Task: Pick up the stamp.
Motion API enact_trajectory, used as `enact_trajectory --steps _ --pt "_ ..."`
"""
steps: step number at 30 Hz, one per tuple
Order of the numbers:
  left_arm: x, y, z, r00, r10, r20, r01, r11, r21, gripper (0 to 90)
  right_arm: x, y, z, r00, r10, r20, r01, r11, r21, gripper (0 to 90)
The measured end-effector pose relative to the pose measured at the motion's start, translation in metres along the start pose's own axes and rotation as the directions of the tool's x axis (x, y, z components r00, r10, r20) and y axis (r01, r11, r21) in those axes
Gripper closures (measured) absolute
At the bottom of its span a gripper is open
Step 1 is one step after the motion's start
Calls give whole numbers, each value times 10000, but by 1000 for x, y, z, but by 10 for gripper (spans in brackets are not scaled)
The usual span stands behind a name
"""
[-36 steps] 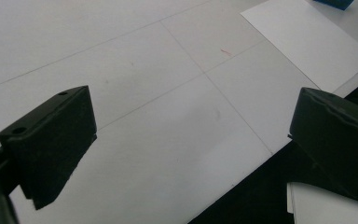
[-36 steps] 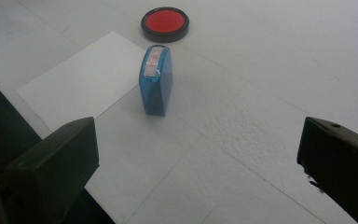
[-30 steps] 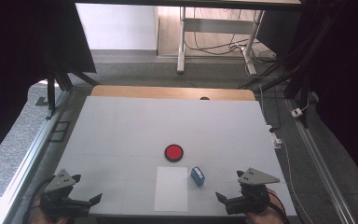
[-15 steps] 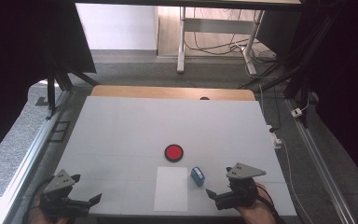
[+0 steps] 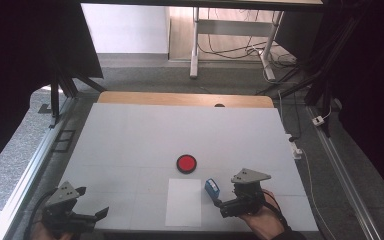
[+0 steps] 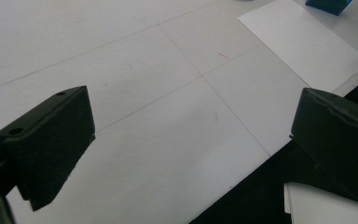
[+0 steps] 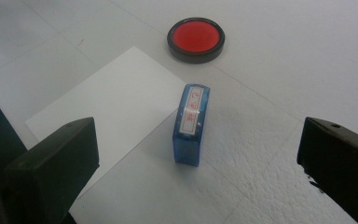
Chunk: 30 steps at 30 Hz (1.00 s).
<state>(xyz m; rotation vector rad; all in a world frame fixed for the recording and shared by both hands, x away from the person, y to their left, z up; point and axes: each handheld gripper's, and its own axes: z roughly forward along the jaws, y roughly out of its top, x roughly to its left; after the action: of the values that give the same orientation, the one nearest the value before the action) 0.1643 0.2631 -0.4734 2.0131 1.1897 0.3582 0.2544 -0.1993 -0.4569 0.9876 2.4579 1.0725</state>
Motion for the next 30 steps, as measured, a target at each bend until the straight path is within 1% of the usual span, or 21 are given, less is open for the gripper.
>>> enact_trajectory --steps 2,5,9,12,13,14,16,17,18,19,23,25,27,29,30 --pt "0 0 0 10000 6 25 -6 10000 -9 0 1 3 4 10000 30 3 -30 9999 130 0" --pt "0 0 0 10000 0 12 0 10000 -13 0 3 6 11 10000 -47 18 47 9995 328 0" --pt "1 0 0 10000 -41 29 41 10000 -65 0 6 8 24 9995 -305 42 301 9968 746 0" --pt "1 0 0 10000 -45 72 45 10000 -42 0 7 9 33 9992 -375 153 357 9942 1017 0" --pt "1 0 0 10000 -45 72 45 10000 -42 0 7 9 33 9992 -375 153 357 9942 1017 0" --pt "1 0 0 9999 -40 97 40 10000 -25 0 7 9 39 9989 -383 278 347 9919 1218 7" --pt "1 0 0 9999 -45 106 45 10000 -16 0 5 10 44 9987 -359 367 305 9898 1389 45" --pt "1 0 0 9999 -44 109 44 10000 -21 0 5 10 44 9987 -359 367 305 9898 1389 45" --pt "1 0 0 9999 -42 118 42 10000 -18 0 4 10 48 9988 -328 363 271 9887 1477 95" --pt "1 0 0 9999 -44 126 44 10000 -17 0 3 10 50 9990 -304 341 250 9884 1497 124" --pt "1 0 0 9999 -30 148 30 10000 3 4 1 11 52 9986 -378 357 315 9861 1631 268" --pt "1 0 1 9999 -5 123 5 10000 20 6 0 12 53 9987 -474 188 435 9840 1727 363" --pt "1 0 1 9999 22 123 -23 10000 38 8 0 13 54 9985 -545 107 517 9826 1783 431" --pt "1 0 1 9999 19 125 -19 10000 37 9 0 13 55 9988 -492 -1 484 9813 1865 481" --pt "1 0 1 9999 21 125 -22 10000 40 9 0 13 55 9988 -492 -1 484 9813 1865 481"
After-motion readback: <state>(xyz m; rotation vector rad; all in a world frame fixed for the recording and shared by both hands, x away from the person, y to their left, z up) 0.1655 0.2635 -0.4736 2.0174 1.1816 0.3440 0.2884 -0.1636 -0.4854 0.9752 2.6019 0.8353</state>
